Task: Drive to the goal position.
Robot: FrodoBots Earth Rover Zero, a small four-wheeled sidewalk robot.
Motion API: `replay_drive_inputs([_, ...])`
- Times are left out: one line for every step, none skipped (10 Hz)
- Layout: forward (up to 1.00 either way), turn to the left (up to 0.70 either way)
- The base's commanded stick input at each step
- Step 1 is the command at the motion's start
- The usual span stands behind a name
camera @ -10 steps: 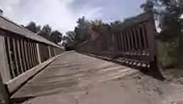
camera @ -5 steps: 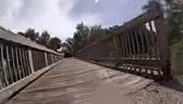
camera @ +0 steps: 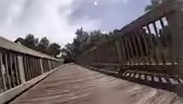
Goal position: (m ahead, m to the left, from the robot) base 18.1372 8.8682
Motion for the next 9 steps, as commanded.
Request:
replay_drive_inputs([0.85,0.34])
replay_drive_inputs([0.85,0.26])
replay_drive_inputs([0.85,0.02])
replay_drive_inputs([0.85,0.00])
replay_drive_inputs([0.85,0.00])
replay_drive_inputs([0.85,0.00])
replay_drive_inputs([0.85,0.00])
replay_drive_inputs([0.85,0.04])
replay_drive_inputs([0.85,0.17])
